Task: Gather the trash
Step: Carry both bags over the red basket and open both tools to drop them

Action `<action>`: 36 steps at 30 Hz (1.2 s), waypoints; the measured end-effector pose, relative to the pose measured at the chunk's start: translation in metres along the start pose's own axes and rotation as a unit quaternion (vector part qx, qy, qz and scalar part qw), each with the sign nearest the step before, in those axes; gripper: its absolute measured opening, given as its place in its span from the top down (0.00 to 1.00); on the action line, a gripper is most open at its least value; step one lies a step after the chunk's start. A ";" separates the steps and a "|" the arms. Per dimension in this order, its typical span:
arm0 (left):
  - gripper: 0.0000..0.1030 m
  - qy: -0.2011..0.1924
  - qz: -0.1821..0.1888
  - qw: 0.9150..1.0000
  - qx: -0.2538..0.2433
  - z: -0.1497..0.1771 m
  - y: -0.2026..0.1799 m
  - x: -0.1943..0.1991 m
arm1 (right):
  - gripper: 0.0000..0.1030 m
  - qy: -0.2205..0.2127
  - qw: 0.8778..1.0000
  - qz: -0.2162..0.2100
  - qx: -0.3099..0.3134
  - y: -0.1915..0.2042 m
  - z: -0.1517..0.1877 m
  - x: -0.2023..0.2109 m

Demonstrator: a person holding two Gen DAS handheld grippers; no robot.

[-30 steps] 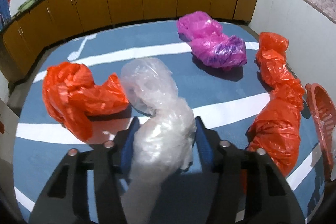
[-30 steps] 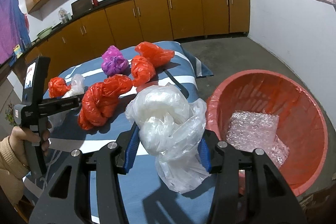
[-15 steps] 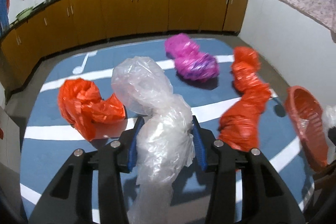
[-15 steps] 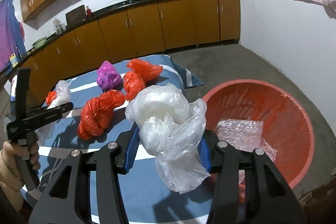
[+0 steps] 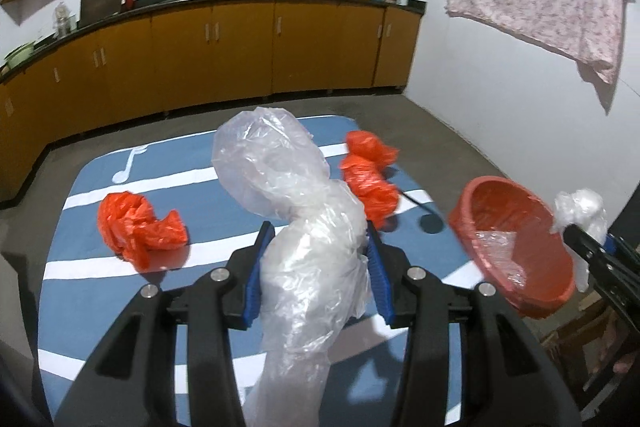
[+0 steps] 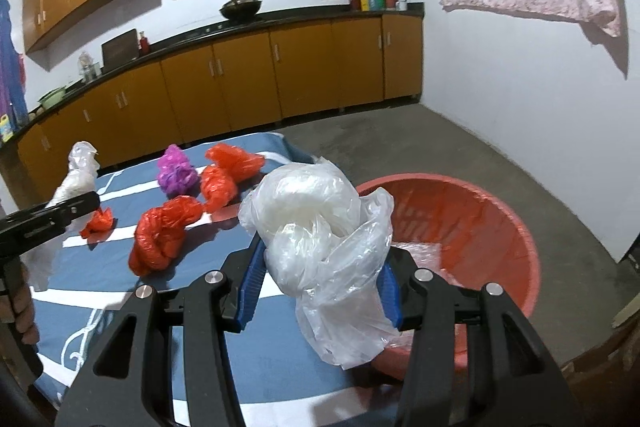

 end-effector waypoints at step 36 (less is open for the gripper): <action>0.58 0.017 0.153 0.983 -0.100 -0.013 -0.200 -0.048 | 0.52 -0.029 0.989 0.124 -0.069 -0.110 -0.027 -0.009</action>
Point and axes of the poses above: each gripper's, at about its wrist camera, not at the fingertips, and x roughly against the way its jaws point, y to its left, z to its underside, the point moved 3 cm from there along -x, roughly the way its jaws point, and after that the axes turned 5 degrees about -x, right-handed, at the moved point
